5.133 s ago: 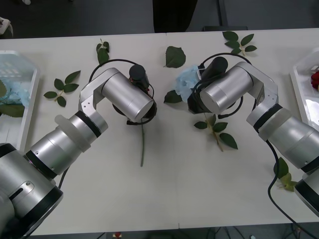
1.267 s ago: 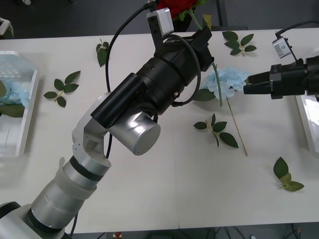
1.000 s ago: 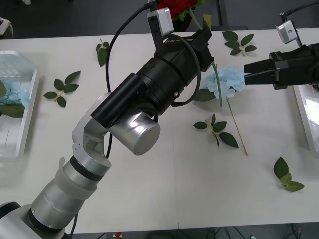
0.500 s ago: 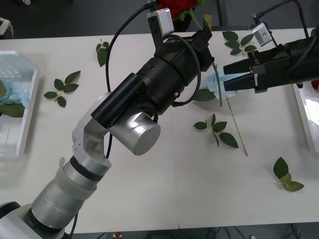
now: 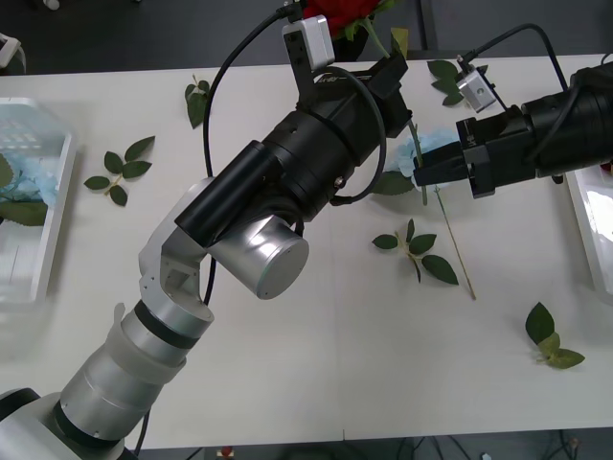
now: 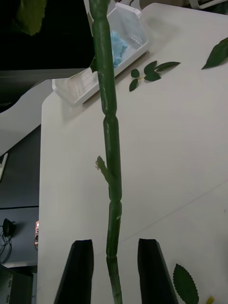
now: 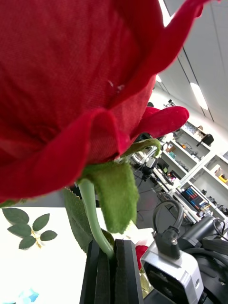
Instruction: Place the red flowers into the right box and the blue flowers into the left box. If a person shows an open palm, hand one flower to the person first, then continue sorting.
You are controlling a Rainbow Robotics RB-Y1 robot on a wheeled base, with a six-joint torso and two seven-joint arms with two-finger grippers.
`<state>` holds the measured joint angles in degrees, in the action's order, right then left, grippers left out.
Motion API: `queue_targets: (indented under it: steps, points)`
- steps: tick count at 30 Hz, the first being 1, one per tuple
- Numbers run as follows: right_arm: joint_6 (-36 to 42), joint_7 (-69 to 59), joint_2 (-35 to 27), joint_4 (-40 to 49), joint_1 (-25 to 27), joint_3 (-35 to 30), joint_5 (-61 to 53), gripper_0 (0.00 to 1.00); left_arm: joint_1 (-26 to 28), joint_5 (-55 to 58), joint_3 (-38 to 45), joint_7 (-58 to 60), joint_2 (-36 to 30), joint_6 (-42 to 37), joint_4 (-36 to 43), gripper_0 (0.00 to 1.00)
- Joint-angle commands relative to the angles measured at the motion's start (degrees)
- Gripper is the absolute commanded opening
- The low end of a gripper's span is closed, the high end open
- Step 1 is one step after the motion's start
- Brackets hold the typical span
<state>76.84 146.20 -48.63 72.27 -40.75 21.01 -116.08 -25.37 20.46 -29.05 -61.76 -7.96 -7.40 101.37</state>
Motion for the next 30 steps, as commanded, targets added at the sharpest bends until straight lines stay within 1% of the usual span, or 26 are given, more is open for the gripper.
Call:
queue_targets:
  steps: [1, 10, 11, 12, 14, 15, 16, 17, 28, 30]
  points:
    - [-1.0, -2.1, -0.2, 1.6, -2.4, 1.0, 0.2, 0.0, -2.5, 0.5, -0.7, 0.2, 1.5, 1.0, 0.8, 0.0]
    - [-1.3, -3.2, -0.3, 1.7, -2.3, 1.1, 0.2, 0.0, -2.5, 0.5, -0.7, 0.2, 1.5, 1.0, 0.8, 0.0]
    - [-1.3, -3.2, -0.3, 1.7, -2.3, 1.1, 0.2, 0.0, -2.5, 0.5, -0.7, 0.2, 1.5, 1.0, 0.8, 0.02]
    - [-1.3, -3.4, -0.4, 1.7, -2.3, 1.1, 0.2, 0.0, -2.5, 0.5, -0.7, 0.2, 1.5, 1.0, 0.8, 0.21]
    - [-1.3, -3.6, -0.6, 1.7, -2.4, 1.1, 0.2, 0.0, -2.5, 0.5, -0.7, 0.2, 1.5, 1.0, 0.8, 0.67]
    - [-1.3, -3.6, -0.7, 1.7, -2.3, 1.1, 0.2, 0.0, -2.5, 0.5, -0.7, 0.2, 1.5, 1.0, 0.8, 0.75]
    - [-1.3, -3.8, -0.8, 1.6, -2.3, 1.1, 0.2, 0.0, -2.5, 0.5, -0.7, 0.2, 1.5, 1.0, 0.8, 0.98]
    - [-1.3, -3.9, -0.9, 1.6, -2.3, 1.1, 0.2, 0.0, -2.5, 0.5, -0.7, 0.2, 1.5, 1.0, 0.8, 1.0]
    - [-1.8, -5.6, -1.6, 1.6, -2.3, 1.1, 0.0, 0.0, -2.5, 0.5, -0.7, 0.2, 1.5, 1.0, 0.8, 1.0]
    - [-2.0, -7.4, -2.0, 1.6, -2.3, 1.1, 0.3, 0.0, -2.5, 0.5, -0.7, 0.2, 1.5, 1.0, 0.8, 1.0]
